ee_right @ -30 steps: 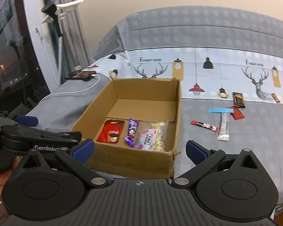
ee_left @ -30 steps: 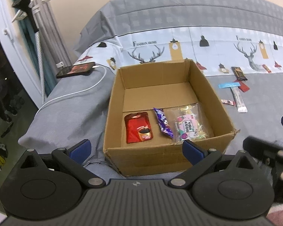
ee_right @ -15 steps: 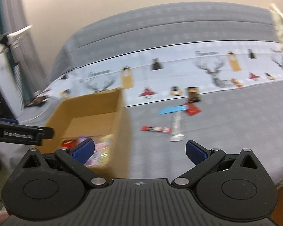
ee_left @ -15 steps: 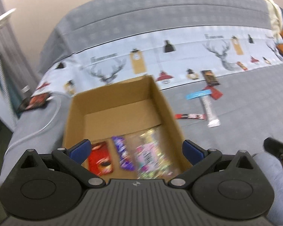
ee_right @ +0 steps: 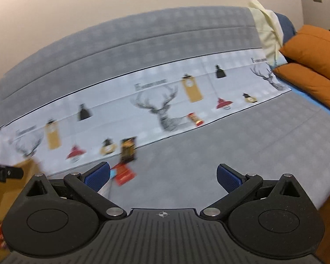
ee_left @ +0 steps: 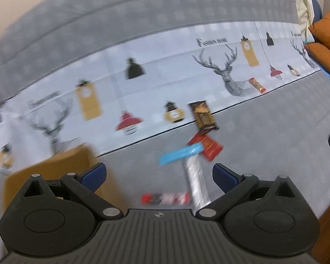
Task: Organize snacks
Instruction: 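Move both tools to the remaining snacks on the bed and lower them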
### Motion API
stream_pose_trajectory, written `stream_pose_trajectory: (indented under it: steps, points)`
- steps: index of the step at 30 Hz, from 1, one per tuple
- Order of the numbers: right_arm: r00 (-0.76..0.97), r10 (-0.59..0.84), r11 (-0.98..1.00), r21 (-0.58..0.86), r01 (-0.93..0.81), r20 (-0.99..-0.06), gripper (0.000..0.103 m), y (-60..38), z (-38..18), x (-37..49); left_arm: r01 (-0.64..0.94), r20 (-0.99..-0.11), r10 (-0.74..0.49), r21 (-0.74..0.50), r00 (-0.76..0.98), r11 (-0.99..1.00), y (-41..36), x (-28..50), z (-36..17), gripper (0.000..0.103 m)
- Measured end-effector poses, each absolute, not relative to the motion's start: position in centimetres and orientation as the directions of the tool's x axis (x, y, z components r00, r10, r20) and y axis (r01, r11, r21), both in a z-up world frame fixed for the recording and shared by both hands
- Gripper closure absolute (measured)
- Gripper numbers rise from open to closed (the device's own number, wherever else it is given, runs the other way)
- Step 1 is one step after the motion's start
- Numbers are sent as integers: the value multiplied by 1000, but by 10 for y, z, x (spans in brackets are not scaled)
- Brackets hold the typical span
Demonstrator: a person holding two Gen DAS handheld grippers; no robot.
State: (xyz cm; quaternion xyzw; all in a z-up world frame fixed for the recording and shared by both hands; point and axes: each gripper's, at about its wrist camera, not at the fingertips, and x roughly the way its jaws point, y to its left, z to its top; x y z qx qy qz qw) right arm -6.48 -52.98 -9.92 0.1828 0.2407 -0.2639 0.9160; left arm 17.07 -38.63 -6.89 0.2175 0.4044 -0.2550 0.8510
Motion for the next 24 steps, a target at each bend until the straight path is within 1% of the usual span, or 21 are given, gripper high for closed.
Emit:
stream_pose_trajectory:
  steps: [5, 7, 9, 12, 17, 20, 22, 23, 24]
  points:
    - [710, -438, 779, 160, 606, -552, 0, -614, -129, 18, 615, -846, -287, 59, 449, 786, -469, 248, -123, 0]
    - [702, -448, 779, 143, 610, -553, 0, -649, -148, 56, 593, -877, -269, 21, 397, 805, -498, 279, -151, 0]
    - [697, -450, 772, 149, 618, -559, 0, -684, -170, 89, 579, -893, -281, -29, 351, 815, -521, 305, -180, 0]
    - [669, -472, 743, 150, 653, -575, 0, -733, -209, 136, 543, -918, -246, -40, 312, 839, -547, 334, -221, 0]
    - [610, -477, 727, 106, 679, -632, 0, -782, -269, 203, 530, -943, -179, -4, 279, 848, -575, 363, -276, 0]
    - [592, -485, 736, 64, 673, -643, 0, -792, -291, 228, 541, -918, -192, 29, 348, 841, -580, 361, -281, 0]
    - [580, -481, 747, 39, 664, -657, 0, -798, -304, 241, 549, -912, -202, 29, 356, 836, -580, 361, -284, 0]
    - [596, -508, 758, 6, 652, -622, 0, -795, -307, 243, 549, -912, -204, 27, 355, 836, -580, 361, -284, 0]
    - [608, -507, 770, -5, 638, -611, 0, -795, -309, 243, 552, -912, -206, 26, 354, 834, -579, 361, -284, 0]
